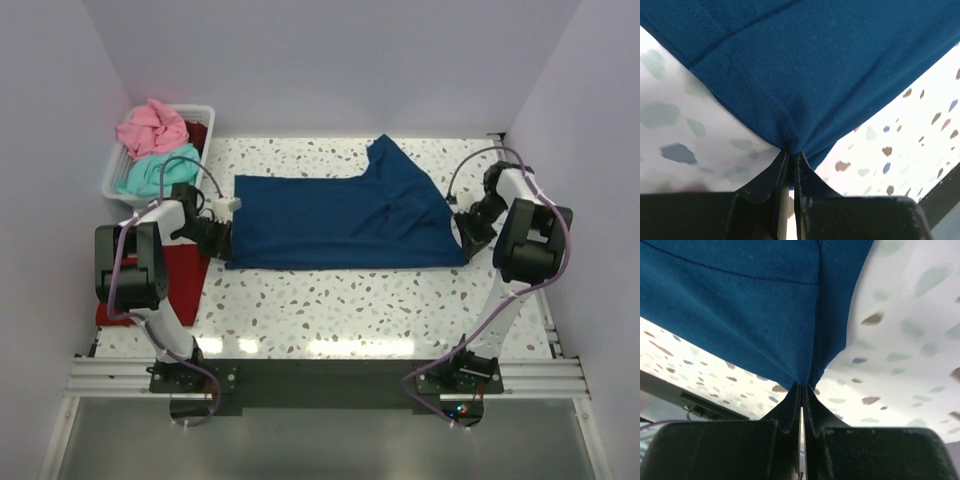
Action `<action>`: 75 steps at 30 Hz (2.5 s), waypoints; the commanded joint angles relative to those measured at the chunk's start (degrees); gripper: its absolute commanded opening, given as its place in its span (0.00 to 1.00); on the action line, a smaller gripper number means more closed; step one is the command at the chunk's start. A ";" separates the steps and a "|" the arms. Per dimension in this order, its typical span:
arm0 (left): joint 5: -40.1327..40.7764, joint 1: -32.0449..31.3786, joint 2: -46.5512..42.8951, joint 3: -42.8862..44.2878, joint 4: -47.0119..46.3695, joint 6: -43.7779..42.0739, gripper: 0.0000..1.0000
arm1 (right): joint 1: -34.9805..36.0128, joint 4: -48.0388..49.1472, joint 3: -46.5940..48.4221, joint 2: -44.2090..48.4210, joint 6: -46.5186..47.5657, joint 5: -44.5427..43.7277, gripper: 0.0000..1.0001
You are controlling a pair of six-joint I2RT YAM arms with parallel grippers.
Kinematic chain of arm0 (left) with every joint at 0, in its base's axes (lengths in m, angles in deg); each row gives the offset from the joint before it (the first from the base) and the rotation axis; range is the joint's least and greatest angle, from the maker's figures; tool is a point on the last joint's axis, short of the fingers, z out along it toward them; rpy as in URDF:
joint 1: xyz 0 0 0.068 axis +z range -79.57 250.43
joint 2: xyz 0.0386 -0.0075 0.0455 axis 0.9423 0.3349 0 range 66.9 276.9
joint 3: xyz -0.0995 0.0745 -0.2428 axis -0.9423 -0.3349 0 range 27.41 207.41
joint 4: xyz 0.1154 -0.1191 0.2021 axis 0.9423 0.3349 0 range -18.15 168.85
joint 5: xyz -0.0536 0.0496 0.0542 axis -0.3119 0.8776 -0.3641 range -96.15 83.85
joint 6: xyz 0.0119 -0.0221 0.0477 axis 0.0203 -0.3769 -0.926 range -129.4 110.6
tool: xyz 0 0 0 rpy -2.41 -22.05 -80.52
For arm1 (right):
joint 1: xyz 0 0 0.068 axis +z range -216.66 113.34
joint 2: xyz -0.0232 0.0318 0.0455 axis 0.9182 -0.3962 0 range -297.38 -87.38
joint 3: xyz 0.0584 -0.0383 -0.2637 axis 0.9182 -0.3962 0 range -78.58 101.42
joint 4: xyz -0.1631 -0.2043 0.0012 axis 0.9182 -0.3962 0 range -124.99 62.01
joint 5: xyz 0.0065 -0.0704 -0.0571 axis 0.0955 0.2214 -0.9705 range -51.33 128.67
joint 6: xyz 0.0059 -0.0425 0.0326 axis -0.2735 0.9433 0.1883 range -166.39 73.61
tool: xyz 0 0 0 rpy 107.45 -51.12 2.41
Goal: Fold and stack the t-shirts
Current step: Fold the tshirt
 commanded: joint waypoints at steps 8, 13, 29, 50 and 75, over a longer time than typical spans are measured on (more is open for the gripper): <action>1.54 -1.19 -8.79 -7.42 5.14 -8.15 0.25 | -0.55 -1.95 -11.80 9.25 5.53 -3.56 0.15; -4.53 -1.80 -14.77 -0.31 3.05 -11.15 0.46 | -0.64 -6.45 -0.85 11.01 6.16 6.08 0.51; -6.38 -18.94 -0.81 16.49 -13.66 2.30 0.52 | 15.78 -0.03 28.37 -9.98 -5.62 9.72 0.55; -5.51 -21.75 -6.08 10.08 -17.79 0.02 0.52 | 18.17 3.04 -4.12 18.26 9.91 10.43 0.00; -10.60 -54.53 15.79 28.79 -32.46 -47.08 0.51 | 2.79 -0.65 -10.12 13.29 4.48 16.92 0.46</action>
